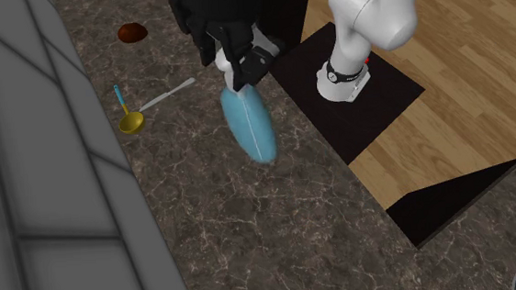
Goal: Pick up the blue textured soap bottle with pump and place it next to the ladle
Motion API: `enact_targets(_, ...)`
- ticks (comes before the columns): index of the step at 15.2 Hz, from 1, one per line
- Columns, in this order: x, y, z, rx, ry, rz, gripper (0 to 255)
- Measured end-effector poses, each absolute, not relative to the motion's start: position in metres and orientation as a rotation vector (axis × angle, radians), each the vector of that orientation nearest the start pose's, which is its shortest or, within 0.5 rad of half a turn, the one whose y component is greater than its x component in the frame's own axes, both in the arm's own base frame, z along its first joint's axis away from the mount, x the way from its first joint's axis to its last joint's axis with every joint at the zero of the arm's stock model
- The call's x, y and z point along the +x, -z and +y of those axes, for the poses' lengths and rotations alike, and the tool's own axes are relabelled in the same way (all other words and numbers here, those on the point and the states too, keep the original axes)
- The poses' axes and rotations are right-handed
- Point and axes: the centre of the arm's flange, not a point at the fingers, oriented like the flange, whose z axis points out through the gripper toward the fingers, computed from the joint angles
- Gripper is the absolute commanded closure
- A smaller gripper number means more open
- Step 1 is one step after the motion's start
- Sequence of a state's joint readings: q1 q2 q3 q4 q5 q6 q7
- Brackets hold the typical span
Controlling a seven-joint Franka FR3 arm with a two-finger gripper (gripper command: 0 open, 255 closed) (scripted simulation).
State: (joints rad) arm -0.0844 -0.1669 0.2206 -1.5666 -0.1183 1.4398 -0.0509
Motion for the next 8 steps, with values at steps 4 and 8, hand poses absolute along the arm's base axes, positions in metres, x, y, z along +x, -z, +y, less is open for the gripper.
enact_targets(4,0.488,-0.68,0.015,-3.281,0.071,-0.275,255)
enact_targets(8,0.492,-0.657,-0.034,-3.281,0.07,-0.275,255)
